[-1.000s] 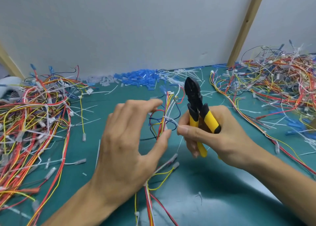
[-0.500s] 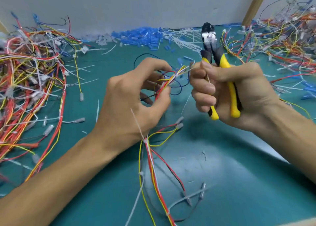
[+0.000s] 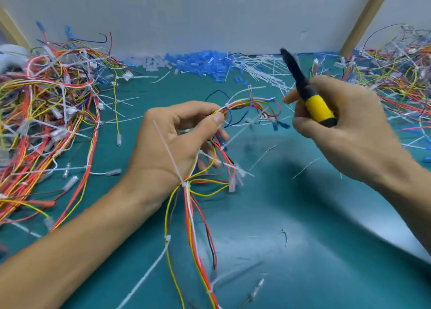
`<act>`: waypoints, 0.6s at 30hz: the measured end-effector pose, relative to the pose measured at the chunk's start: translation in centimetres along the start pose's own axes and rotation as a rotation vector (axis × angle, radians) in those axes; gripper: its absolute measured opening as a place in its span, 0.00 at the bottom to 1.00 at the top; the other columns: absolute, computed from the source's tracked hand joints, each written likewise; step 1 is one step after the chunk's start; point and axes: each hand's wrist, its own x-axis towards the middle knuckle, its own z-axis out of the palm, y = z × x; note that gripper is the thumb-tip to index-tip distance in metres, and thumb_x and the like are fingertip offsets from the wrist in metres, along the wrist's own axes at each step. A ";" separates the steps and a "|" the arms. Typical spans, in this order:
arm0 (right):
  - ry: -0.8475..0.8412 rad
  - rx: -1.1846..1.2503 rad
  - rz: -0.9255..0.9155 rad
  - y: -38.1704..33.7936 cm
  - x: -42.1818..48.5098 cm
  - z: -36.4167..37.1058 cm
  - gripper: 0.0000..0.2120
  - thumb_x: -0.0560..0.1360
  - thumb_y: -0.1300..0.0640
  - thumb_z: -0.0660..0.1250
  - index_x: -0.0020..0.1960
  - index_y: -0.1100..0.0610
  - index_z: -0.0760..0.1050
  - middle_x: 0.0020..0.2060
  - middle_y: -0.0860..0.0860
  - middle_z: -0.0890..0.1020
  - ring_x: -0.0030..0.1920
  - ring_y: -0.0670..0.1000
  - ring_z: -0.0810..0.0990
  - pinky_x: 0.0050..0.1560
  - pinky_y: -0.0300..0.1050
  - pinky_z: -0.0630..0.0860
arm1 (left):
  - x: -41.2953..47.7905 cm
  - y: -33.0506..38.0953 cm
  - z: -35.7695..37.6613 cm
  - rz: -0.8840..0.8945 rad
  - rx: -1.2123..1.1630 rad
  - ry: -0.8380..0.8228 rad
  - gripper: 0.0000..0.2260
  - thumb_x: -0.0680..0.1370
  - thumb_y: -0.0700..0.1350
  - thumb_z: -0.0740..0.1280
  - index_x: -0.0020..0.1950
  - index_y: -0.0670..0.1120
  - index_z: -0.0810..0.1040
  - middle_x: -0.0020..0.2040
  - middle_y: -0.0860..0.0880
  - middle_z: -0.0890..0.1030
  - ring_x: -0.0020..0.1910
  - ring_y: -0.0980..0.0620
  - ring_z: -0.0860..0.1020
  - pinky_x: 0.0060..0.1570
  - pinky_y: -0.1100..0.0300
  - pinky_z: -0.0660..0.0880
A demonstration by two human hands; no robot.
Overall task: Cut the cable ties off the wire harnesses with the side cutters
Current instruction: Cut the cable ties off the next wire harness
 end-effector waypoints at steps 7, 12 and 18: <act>0.010 -0.262 -0.316 0.3 0.1 -1.0 0.18 0.68 0.65 0.77 0.57 0.60 0.80 0.44 0.50 0.78 0.40 0.51 0.75 0.46 0.33 0.69 | 0.1 0.3 0.2 -0.153 -0.189 -0.047 0.06 0.80 0.39 0.69 0.46 0.39 0.85 0.33 0.41 0.80 0.18 0.49 0.68 0.21 0.64 0.65; -0.054 -0.294 -0.381 -0.5 -0.2 -1.3 0.16 0.69 0.58 0.70 0.56 0.57 0.82 0.43 0.49 0.78 0.40 0.53 0.76 0.45 0.45 0.74 | -0.2 0.6 0.2 -0.146 -0.170 -0.017 0.06 0.78 0.39 0.71 0.43 0.39 0.85 0.30 0.42 0.75 0.19 0.50 0.64 0.21 0.64 0.60; -0.157 -0.272 -0.313 -1.0 -0.8 -0.7 0.17 0.68 0.55 0.69 0.56 0.55 0.82 0.42 0.46 0.77 0.40 0.54 0.78 0.43 0.52 0.77 | -0.7 1.2 0.4 -0.069 -0.141 -0.083 0.05 0.74 0.38 0.71 0.44 0.34 0.83 0.27 0.47 0.74 0.21 0.57 0.68 0.23 0.70 0.63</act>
